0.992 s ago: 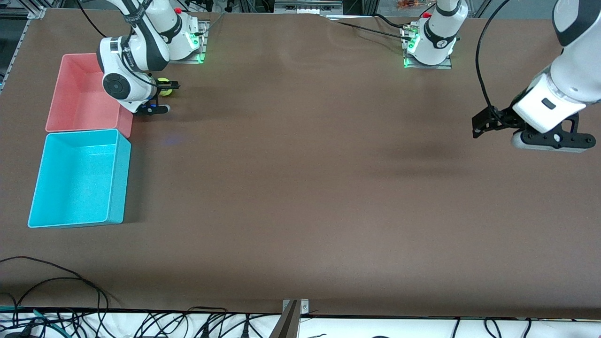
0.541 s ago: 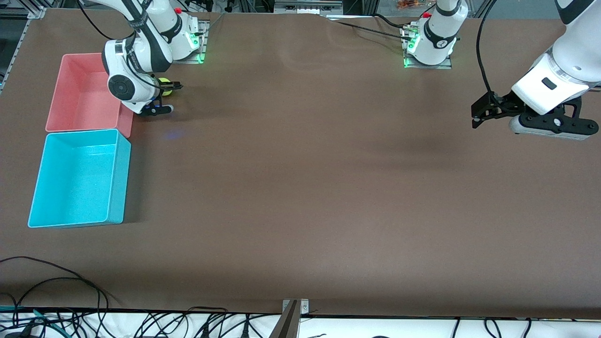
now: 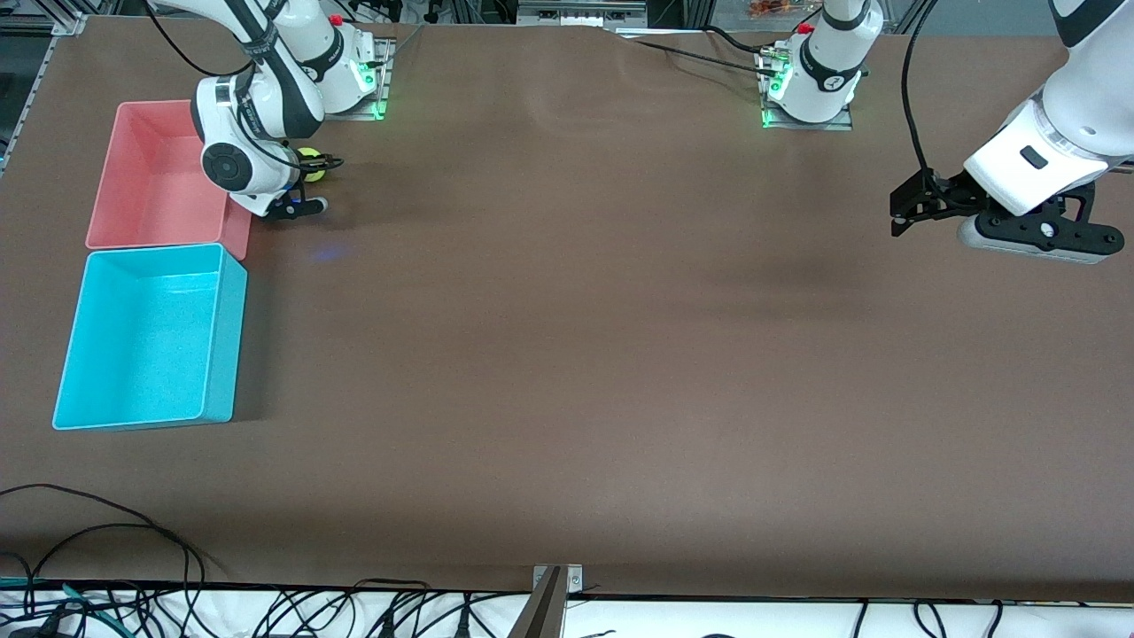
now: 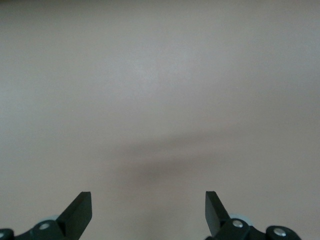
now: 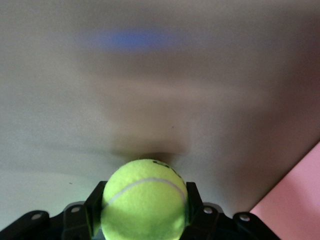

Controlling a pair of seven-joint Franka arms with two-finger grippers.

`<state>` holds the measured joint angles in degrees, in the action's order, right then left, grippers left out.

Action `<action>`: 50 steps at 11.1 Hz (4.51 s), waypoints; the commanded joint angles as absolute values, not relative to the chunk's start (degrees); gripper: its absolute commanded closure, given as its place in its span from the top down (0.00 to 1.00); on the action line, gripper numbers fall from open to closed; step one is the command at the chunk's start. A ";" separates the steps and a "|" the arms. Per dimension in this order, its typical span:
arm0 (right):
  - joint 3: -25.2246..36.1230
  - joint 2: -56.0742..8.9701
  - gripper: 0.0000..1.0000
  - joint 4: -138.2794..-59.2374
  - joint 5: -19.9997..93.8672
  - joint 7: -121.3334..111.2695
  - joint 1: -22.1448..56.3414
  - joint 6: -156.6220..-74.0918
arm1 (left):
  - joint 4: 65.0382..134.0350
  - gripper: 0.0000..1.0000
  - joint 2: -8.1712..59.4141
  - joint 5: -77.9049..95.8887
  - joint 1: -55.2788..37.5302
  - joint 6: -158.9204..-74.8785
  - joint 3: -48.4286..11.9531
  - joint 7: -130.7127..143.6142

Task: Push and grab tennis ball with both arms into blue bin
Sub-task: 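Carry the held ball with the right gripper over the cyan bin, then open the right gripper to drop the ball into the cyan bin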

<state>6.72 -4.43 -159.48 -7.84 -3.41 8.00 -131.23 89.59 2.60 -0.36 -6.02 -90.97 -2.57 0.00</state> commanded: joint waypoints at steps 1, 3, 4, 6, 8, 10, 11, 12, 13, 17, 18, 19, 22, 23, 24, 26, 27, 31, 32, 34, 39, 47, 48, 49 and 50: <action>6.07 -3.51 0.28 -156.82 -8.88 -4.74 7.20 -131.57 | 86.40 1.00 3.07 -1.05 -5.80 -88.16 -2.29 -2.02; 5.45 -4.65 0.28 -151.73 -8.79 -4.49 7.21 -131.31 | 86.40 1.00 3.16 -1.05 -5.89 -88.07 -2.37 -2.20; 4.58 -6.05 0.28 -147.61 -8.70 -4.22 7.12 -127.74 | 86.40 1.00 3.16 -1.05 -5.89 -87.98 -2.37 -2.02; 4.31 -9.83 0.28 -137.51 -8.44 -4.13 7.21 -118.43 | 86.40 1.00 3.08 -1.05 -5.80 -87.19 -2.20 -2.28; 4.31 -11.51 0.28 -131.42 -8.00 -4.22 7.03 -113.49 | 86.48 1.00 2.90 -1.05 -5.80 -86.40 -2.46 -2.37; 3.08 -13.44 0.29 -124.05 -6.78 -4.22 6.94 -108.66 | 86.48 1.00 2.90 -1.14 -5.80 -85.69 -2.29 -2.72; 3.08 -14.32 0.29 -120.88 -5.90 -4.13 6.68 -107.33 | 86.57 1.00 2.90 -1.14 -5.80 -85.61 -2.29 -2.72; 3.08 -14.85 0.29 -117.89 -5.37 -4.22 6.59 -107.31 | 86.57 1.00 2.99 -1.23 -5.80 -85.61 -2.20 -2.72; 3.25 -14.77 0.29 -115.43 -5.36 -4.74 6.24 -107.23 | 86.57 1.00 2.99 -1.32 -5.80 -85.61 -2.20 -2.81; 7.64 -13.89 0.29 -112.24 -5.36 -17.63 2.47 -108.19 | 86.48 1.00 2.99 -1.32 -5.28 -85.61 -2.02 -5.27; 9.39 -14.06 0.29 -111.63 -5.36 -21.06 1.85 -108.45 | 86.57 1.00 3.08 -1.41 -5.27 -85.61 -2.02 -5.27; 10.80 -14.58 0.29 -111.53 -4.67 -25.53 0.71 -108.81 | 86.57 1.00 2.99 -1.49 -5.19 -85.61 -2.02 -5.71; 11.25 -16.96 0.29 -111.88 -1.06 -33.39 -2.37 -112.58 | 86.49 1.00 3.08 -1.41 -5.10 -85.61 -1.93 -7.38; 11.25 -18.09 0.29 -111.88 -0.27 -35.23 -3.33 -113.37 | 86.48 1.00 2.99 -1.32 -4.58 -85.69 -1.93 -7.38; 11.34 -19.76 0.29 -111.71 2.35 -38.72 -4.12 -114.25 | 86.57 1.00 2.81 -1.49 -4.48 -85.43 -2.19 -7.38; 11.25 -21.70 0.29 -111.80 3.60 -43.14 -5.18 -115.66 | 86.48 1.00 2.72 -1.41 -4.31 -85.08 -2.02 -7.47; 11.25 -22.67 0.29 -111.80 4.04 -45.16 -6.40 -115.84 | 86.40 1.00 2.81 -1.58 -4.39 -85.17 -2.02 -7.38; 11.42 -27.50 0.31 -111.88 7.12 -51.42 -7.03 -117.16 | 86.48 1.00 2.73 -1.67 -4.39 -84.47 -2.02 -7.99; 11.43 -27.77 0.42 -111.88 7.03 -51.50 -7.03 -116.98 | 86.48 1.00 2.72 -1.76 -4.31 -83.77 -1.93 -8.52; 11.51 -27.69 0.88 -111.80 7.03 -52.12 -7.21 -116.98 | 86.40 1.00 2.90 -1.67 -4.39 -83.85 -2.02 -8.35; 12.21 -25.76 1.00 -111.18 6.42 -53.08 -7.29 -116.37 | 86.48 1.00 2.81 -1.41 -4.40 -83.85 -2.29 -8.44; 11.87 -20.83 0.99 -103.01 6.15 -42.74 -5.46 -105.57 | 86.75 1.00 3.08 -1.58 -4.39 -83.93 -2.11 -8.53; 11.87 -19.61 1.00 -102.92 6.15 -40.02 -4.75 -104.34 | 86.92 1.00 3.16 -1.58 -4.39 -83.94 -2.11 -8.53; 11.87 -18.47 1.00 -102.92 5.80 -36.86 -4.05 -103.54 | 87.01 1.00 3.16 -1.67 -4.39 -83.94 -2.11 -8.53; 11.60 -16.98 1.00 -102.92 4.23 -33.78 -3.78 -102.75 | 86.92 1.00 3.16 -1.58 -4.31 -83.94 -2.02 -8.53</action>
<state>11.92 -19.91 -103.13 5.89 -40.20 -4.73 -105.38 87.94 2.77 -0.36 -4.62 -85.05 -1.96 -7.18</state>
